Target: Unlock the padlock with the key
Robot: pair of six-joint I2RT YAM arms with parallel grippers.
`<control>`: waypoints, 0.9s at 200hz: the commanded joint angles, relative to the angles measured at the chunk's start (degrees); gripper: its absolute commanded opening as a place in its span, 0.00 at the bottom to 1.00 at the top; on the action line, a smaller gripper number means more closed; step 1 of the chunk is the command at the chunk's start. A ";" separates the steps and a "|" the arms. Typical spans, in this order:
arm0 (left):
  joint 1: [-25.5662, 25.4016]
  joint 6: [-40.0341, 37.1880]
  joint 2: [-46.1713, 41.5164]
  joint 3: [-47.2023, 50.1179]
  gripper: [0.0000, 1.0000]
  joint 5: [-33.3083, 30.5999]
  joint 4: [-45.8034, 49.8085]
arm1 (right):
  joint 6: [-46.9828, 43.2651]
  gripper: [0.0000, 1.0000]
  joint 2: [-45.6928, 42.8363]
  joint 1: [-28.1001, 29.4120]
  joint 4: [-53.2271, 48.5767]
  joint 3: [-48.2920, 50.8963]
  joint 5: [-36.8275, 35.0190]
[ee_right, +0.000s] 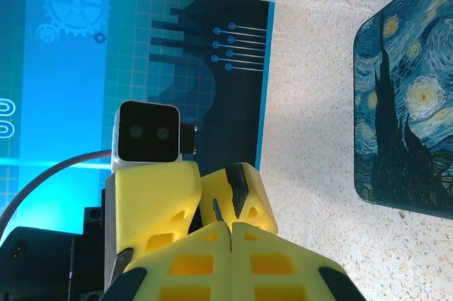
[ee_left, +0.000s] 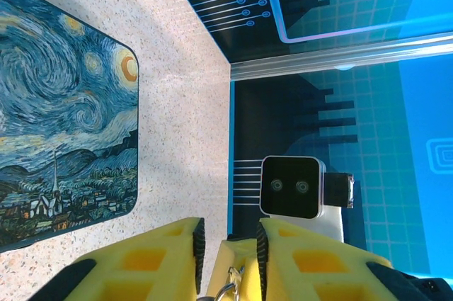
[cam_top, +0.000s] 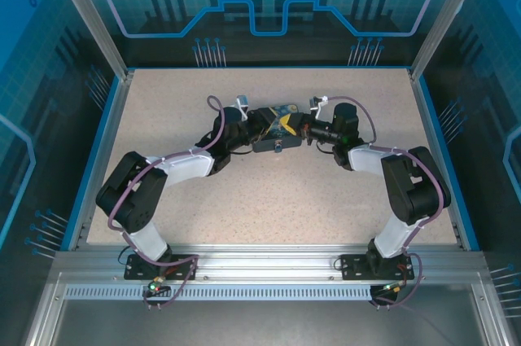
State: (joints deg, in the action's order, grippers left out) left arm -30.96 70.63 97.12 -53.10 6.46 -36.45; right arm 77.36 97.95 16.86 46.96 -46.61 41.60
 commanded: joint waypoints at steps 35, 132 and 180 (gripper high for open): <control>0.02 0.04 1.31 -1.92 0.17 0.70 -0.42 | -1.31 0.00 -1.32 0.71 -0.12 -0.30 2.18; -0.24 0.99 1.42 -0.95 0.00 -0.28 -1.95 | -1.27 0.17 -0.62 1.50 -1.26 -1.54 1.88; -0.22 1.08 1.49 -0.69 0.00 -0.35 -2.31 | -1.13 0.18 -0.14 1.86 -1.34 -2.26 1.68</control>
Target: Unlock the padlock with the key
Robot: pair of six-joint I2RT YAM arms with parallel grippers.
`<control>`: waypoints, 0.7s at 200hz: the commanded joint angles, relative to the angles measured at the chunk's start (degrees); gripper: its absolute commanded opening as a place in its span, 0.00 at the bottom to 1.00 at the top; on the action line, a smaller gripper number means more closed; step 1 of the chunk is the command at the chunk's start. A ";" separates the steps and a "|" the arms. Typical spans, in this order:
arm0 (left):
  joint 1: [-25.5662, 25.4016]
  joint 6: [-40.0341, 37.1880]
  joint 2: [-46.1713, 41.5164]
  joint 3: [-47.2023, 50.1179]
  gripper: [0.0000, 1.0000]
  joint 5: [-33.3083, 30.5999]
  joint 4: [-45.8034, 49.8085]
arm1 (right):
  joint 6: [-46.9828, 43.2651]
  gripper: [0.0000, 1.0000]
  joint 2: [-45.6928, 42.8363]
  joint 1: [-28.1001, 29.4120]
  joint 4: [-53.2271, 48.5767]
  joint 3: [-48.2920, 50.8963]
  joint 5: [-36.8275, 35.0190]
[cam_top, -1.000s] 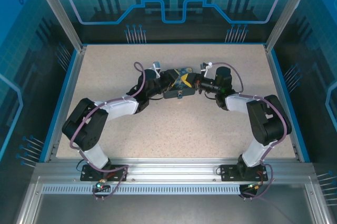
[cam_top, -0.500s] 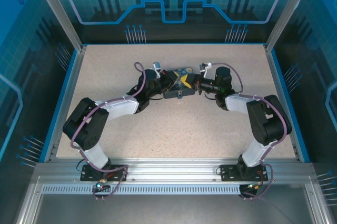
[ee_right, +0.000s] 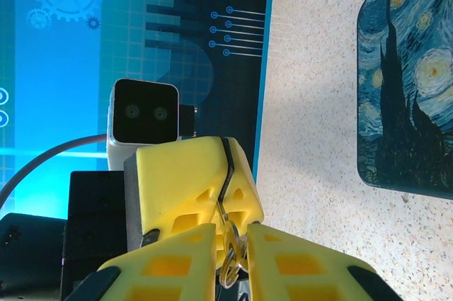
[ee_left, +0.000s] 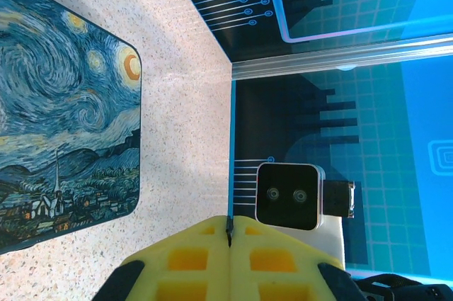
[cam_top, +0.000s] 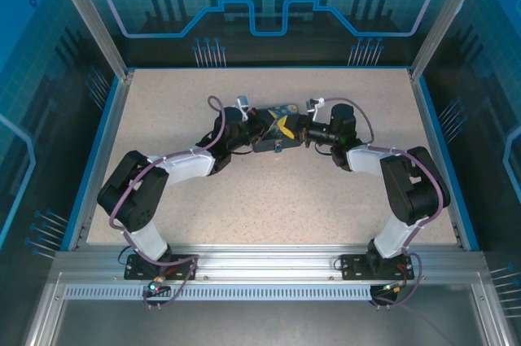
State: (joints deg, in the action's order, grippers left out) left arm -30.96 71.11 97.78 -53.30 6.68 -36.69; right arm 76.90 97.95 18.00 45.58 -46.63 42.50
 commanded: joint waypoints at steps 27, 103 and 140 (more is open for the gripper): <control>-0.24 0.61 0.83 -0.36 0.00 -0.70 -2.27 | -0.62 0.13 -0.06 0.81 0.03 -2.67 0.65; -0.24 0.61 0.75 0.01 0.00 -0.78 -2.42 | -0.60 0.00 0.15 0.63 0.08 -2.50 0.46; -0.24 0.46 0.65 0.30 0.00 -0.70 -2.43 | -0.93 0.00 -0.26 0.43 0.19 -2.32 0.57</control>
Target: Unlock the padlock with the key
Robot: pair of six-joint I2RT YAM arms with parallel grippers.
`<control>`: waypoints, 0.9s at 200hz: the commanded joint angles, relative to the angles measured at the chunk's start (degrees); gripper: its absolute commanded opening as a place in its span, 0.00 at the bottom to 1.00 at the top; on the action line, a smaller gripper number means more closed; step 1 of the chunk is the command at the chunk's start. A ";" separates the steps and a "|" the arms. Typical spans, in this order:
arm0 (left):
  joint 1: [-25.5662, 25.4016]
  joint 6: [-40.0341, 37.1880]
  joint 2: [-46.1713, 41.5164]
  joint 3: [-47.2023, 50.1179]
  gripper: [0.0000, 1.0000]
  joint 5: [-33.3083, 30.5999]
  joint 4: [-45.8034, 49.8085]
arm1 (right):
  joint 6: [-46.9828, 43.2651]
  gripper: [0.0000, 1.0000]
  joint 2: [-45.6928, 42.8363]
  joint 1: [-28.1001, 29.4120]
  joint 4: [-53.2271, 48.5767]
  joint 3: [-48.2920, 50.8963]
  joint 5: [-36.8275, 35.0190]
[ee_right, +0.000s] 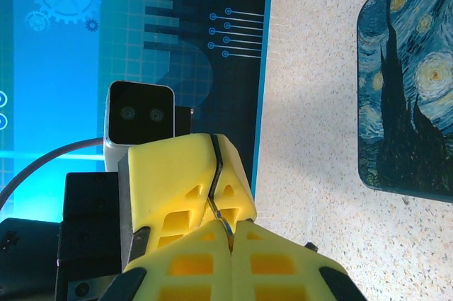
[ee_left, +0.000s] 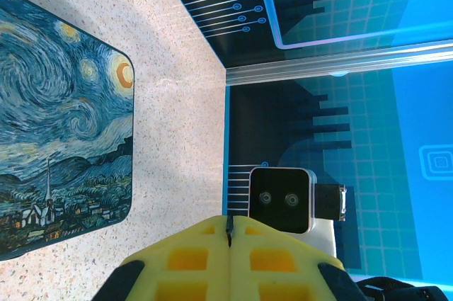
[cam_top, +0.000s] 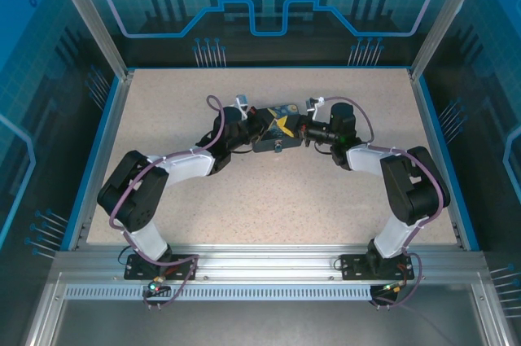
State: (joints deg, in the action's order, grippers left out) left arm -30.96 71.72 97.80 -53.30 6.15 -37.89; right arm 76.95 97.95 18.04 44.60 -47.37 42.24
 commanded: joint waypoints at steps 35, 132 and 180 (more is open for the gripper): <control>0.25 -1.54 -0.68 -0.05 0.34 -0.08 0.51 | -2.28 0.00 -1.39 -0.26 -0.82 -0.72 0.58; 0.99 -19.35 -10.18 -1.13 0.97 6.40 30.08 | -12.09 0.00 -4.05 -6.15 -19.22 -4.72 0.28; -4.07 -31.45 -8.51 1.31 0.96 6.75 31.84 | -14.33 0.00 -0.35 -7.39 -25.01 -9.82 -1.21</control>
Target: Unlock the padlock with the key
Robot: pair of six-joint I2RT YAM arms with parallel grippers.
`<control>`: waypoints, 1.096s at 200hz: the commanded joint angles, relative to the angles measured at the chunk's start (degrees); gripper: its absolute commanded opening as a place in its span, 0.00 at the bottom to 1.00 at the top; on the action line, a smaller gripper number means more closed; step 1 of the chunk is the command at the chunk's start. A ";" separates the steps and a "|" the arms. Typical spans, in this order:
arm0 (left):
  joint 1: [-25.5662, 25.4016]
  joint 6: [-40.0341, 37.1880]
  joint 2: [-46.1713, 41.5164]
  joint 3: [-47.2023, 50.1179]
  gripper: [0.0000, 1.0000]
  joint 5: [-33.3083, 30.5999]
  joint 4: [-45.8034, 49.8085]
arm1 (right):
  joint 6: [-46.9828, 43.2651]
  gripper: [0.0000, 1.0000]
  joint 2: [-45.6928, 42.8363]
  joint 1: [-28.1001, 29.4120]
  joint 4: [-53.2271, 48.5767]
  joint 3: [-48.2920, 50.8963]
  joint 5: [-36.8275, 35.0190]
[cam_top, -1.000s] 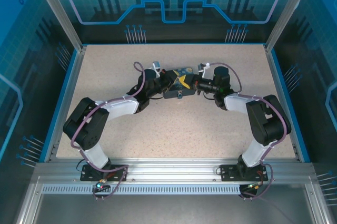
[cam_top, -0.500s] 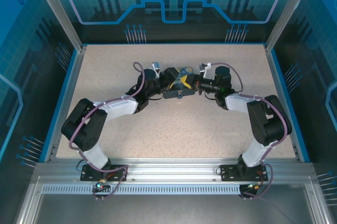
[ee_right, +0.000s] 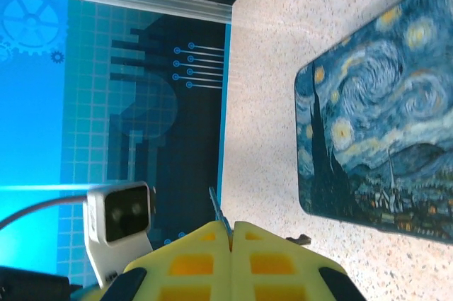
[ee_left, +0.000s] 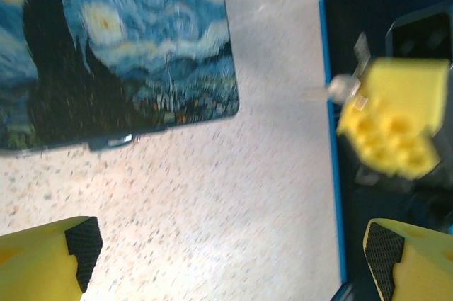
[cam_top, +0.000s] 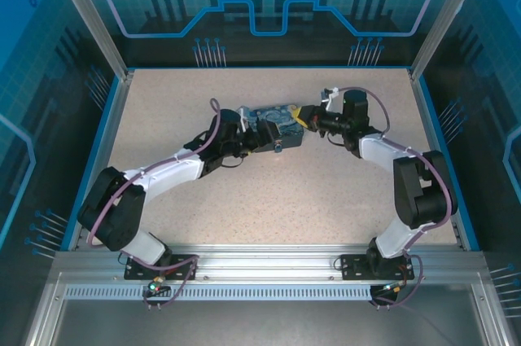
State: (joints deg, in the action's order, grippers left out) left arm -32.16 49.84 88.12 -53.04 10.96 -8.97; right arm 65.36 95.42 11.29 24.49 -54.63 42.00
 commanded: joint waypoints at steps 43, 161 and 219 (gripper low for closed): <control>-6.61 -17.05 8.35 1.22 0.92 -2.23 -0.80 | -3.82 0.00 5.42 -0.12 -7.41 -4.54 -2.32; -7.65 -24.40 21.39 2.10 0.73 -16.39 -17.18 | -3.51 0.00 10.72 0.78 -10.62 -8.27 -4.29; -7.71 -27.10 26.32 -1.20 0.67 -20.25 -19.94 | -3.66 0.00 12.59 1.33 -11.92 -10.53 -4.81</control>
State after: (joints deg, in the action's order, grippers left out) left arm -39.59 25.36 111.33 -52.07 -6.11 -27.27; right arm 62.65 106.69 11.99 14.37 -62.96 37.54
